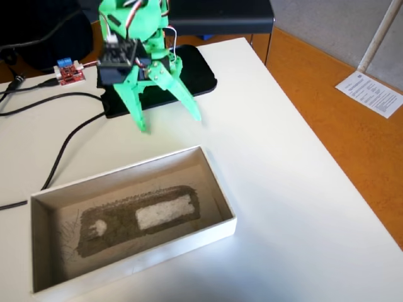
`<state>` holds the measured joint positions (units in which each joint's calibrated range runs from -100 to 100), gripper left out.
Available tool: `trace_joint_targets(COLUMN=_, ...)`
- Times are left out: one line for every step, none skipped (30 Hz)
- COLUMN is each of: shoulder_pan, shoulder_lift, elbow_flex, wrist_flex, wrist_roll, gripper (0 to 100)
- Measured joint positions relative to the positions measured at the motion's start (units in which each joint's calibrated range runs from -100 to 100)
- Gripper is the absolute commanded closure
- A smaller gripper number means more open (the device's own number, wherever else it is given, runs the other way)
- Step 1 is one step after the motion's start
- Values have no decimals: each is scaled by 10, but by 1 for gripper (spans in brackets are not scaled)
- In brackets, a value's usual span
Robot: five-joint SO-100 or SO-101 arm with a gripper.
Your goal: Remove orange objects from table
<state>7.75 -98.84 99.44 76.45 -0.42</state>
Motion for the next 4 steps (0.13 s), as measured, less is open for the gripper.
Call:
trace_joint_targets(shoulder_pan=-3, shoulder_lift=4, elbow_flex=0, wrist_flex=0, wrist_roll=3, gripper=58)
trace_joint_targets(shoulder_pan=-7, shoulder_lift=3, elbow_flex=0, wrist_flex=0, wrist_roll=-1, gripper=58)
trace_joint_targets(shoulder_pan=-7, shoulder_lift=3, elbow_flex=0, wrist_flex=0, wrist_roll=-7, gripper=58)
trace_joint_targets(shoulder_pan=-6, shoulder_lift=3, elbow_flex=0, wrist_flex=0, wrist_roll=-13, gripper=58)
